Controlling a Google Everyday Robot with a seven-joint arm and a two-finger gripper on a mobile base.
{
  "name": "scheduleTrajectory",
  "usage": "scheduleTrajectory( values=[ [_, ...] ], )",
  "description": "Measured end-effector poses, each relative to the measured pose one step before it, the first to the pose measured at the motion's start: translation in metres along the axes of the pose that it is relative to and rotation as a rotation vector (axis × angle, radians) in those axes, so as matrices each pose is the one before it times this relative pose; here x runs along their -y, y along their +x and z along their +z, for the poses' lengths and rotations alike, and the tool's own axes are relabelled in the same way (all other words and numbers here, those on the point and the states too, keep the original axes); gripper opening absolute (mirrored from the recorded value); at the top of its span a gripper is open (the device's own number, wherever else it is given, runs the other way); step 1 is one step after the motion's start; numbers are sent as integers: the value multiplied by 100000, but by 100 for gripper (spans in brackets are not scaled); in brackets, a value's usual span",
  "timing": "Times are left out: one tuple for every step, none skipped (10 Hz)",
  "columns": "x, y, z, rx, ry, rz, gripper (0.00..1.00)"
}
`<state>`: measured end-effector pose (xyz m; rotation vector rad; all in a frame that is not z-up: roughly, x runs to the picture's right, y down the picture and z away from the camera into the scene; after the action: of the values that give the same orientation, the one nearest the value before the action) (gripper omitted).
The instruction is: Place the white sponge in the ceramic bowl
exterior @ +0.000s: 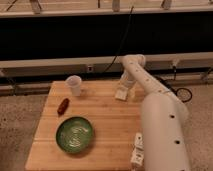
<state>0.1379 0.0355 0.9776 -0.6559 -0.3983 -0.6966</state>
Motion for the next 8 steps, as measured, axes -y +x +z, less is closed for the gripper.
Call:
scheduleTrajectory(
  values=[
    [364, -256, 193, -1, -1205, -1426, 67],
    [111, -119, 162, -10, -874, -801, 59],
    [148, -152, -25, 47, -766, -823, 48],
    [143, -199, -91, 227, -539, -793, 37],
    [80, -143, -222, 171, -158, -486, 29],
    [-549, -336, -140, 110, 141, -350, 15],
    [-425, -144, -154, -154, 259, 36, 8],
    [-326, 11, -241, -268, 117, -82, 1]
  ],
)
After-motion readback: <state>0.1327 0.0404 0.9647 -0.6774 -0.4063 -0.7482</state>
